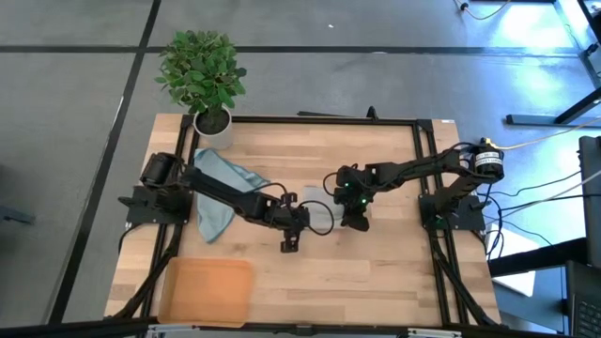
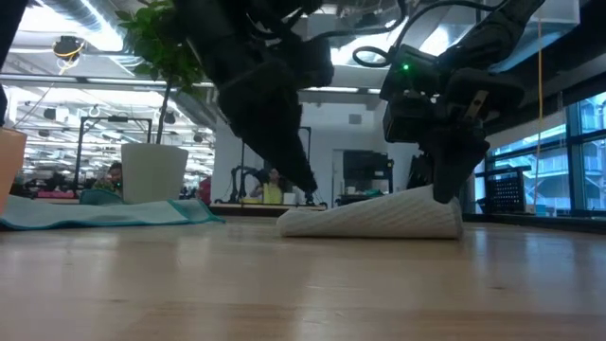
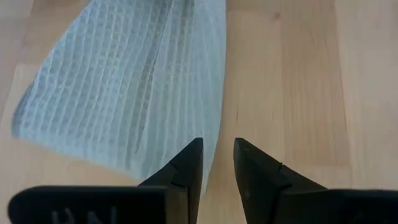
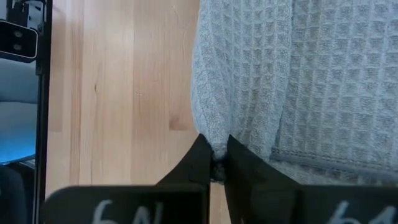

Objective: Roll microfiber towels into tight, uniform cylinder then place into a basket
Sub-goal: Roll the gray microfiber towel

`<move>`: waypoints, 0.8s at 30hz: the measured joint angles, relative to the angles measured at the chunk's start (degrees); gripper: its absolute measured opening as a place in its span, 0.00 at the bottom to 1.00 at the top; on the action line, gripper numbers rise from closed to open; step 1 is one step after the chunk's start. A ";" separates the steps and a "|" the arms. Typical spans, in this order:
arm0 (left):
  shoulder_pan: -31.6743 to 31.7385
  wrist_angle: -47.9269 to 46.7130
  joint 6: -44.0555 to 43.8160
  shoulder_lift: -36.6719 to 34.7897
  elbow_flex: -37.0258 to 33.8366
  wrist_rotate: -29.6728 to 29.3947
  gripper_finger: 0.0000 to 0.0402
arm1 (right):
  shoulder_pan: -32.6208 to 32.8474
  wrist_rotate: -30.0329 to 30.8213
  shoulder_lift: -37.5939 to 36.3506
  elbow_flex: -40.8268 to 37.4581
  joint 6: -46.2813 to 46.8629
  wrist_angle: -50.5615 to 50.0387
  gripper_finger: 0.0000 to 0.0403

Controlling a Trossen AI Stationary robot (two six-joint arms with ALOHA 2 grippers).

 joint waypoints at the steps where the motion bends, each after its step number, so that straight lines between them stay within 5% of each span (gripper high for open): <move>1: -0.04 0.13 0.01 0.46 0.00 -0.48 0.21 | 0.00 0.00 0.00 0.00 0.00 -0.01 0.05; 24: 0.17 2.69 4.46 4.76 0.00 -4.08 0.21 | 0.02 0.04 -0.02 0.02 0.04 0.22 0.05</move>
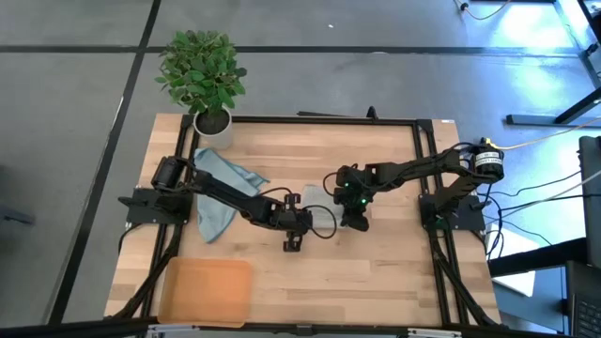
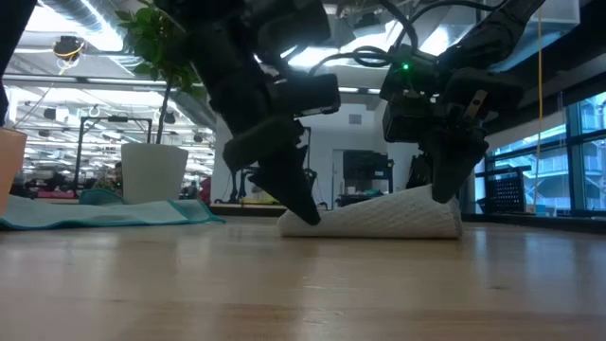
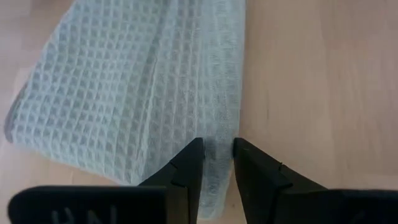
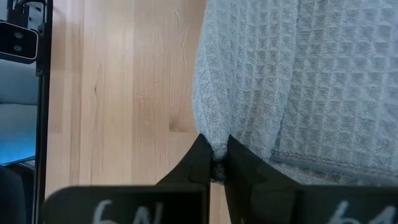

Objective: Roll microfiber towels into tight, uniform cylinder then place into a basket
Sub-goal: Roll the gray microfiber towel

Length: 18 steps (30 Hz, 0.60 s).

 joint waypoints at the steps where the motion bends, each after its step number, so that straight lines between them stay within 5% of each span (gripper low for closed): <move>1: -0.11 -0.64 -0.08 0.00 0.00 -0.08 0.21 | 0.00 0.00 0.00 0.00 0.00 0.00 0.05; 18: -2.00 -5.17 0.10 1.46 0.22 -4.03 0.21 | 0.00 0.04 0.00 0.04 0.20 0.14 0.05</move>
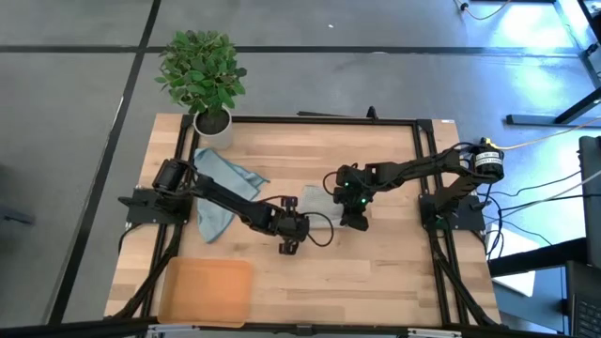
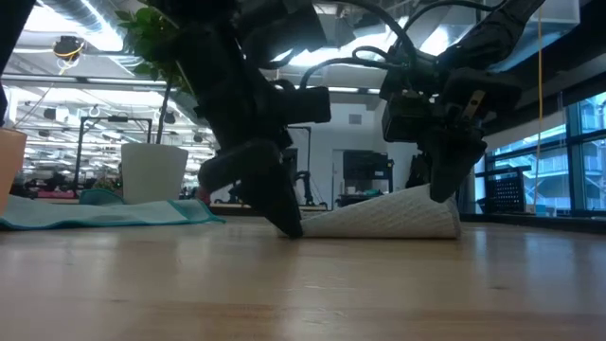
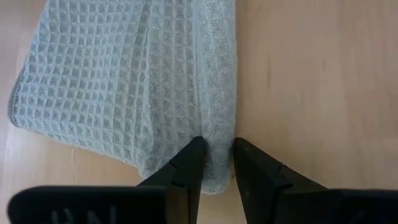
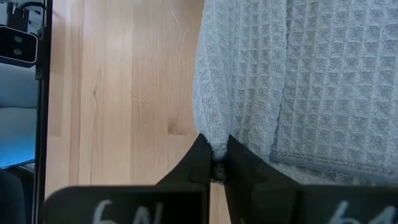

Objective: Roll microfiber towels into tight, uniform cylinder then place into a basket
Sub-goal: Roll the gray microfiber towel

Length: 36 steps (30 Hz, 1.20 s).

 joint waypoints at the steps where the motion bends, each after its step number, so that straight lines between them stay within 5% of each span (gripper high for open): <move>1: 0.00 0.00 0.00 0.02 0.00 0.06 0.20 | 0.00 0.00 0.00 0.00 -0.02 0.01 0.05; 9: 0.60 -0.68 -0.07 -0.40 -0.02 2.26 0.02 | 0.00 0.00 0.00 0.00 0.17 -0.01 0.05; 22: 5.06 -15.38 0.92 -0.96 10.08 24.76 0.00 | 0.74 -0.73 -0.02 0.09 7.82 -0.67 0.05; 36: 11.97 -19.62 -9.93 -0.98 13.07 33.75 0.00 | 1.34 1.95 -2.49 0.13 19.59 -4.89 0.05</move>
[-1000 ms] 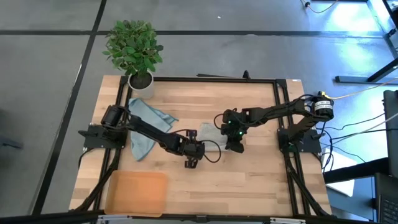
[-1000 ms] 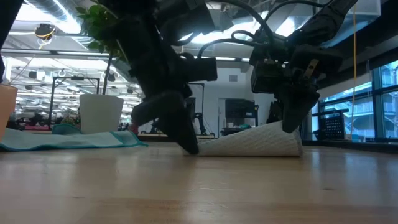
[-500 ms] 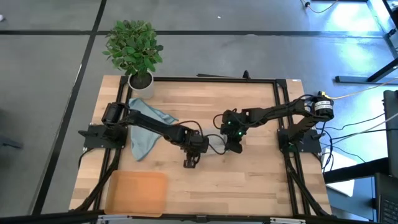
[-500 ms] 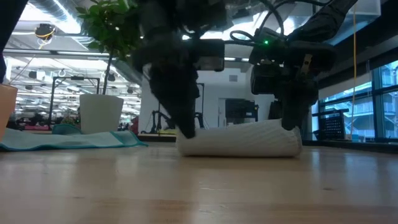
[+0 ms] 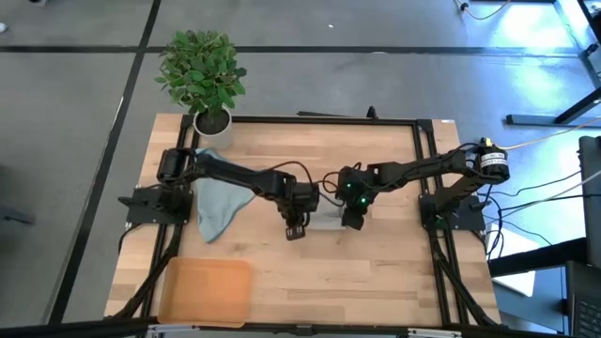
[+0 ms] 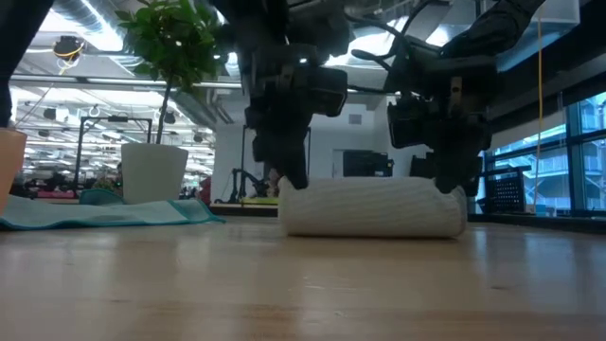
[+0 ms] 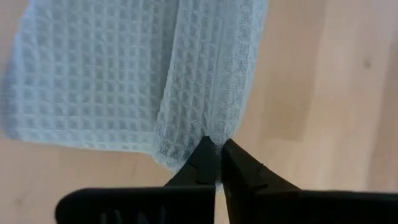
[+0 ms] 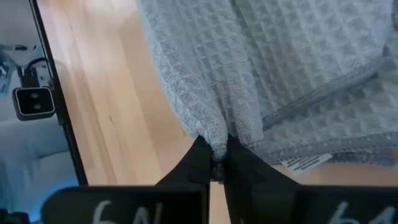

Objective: Roll microfiber towels into tight, uniform cylinder then place into a basket
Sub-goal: Roll the gray microfiber towel

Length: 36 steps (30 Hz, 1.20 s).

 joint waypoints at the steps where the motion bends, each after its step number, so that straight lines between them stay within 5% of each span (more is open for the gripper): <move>1: 0.31 0.07 -0.43 0.00 0.00 1.65 0.00 | 0.03 -0.14 0.00 0.00 0.09 -0.06 0.05; 14: 0.18 2.92 -2.37 3.18 0.08 14.57 0.00 | 0.47 -7.37 0.13 -0.12 0.39 -0.48 0.05; 36: 0.29 9.31 -6.57 8.52 -0.10 17.32 0.00 | 2.83 -6.15 3.65 -0.20 -0.35 -1.43 0.05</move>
